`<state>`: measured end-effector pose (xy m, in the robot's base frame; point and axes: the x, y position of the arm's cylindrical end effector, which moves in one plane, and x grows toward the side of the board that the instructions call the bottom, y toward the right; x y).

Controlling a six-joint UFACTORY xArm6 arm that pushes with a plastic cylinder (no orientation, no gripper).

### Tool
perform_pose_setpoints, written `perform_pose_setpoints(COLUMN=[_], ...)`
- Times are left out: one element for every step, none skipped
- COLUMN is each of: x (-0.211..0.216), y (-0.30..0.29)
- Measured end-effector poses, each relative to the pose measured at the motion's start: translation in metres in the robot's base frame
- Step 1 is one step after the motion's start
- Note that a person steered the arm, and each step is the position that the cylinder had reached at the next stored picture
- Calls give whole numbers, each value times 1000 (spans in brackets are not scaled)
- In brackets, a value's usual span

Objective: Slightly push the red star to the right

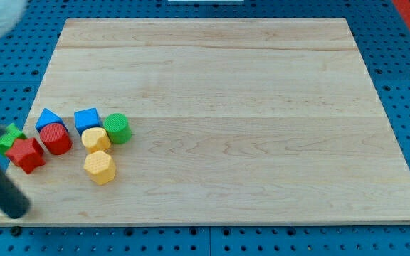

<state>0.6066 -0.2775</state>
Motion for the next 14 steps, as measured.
perform_pose_setpoints(x=[-2, -5, -14, -35, -41, -42, -42, -42, -37, -16, -20, -26, -33, -48], y=[-27, -27, -26, -26, -27, -24, 23, 65, 89, 21, -27, -27, -27, -22])
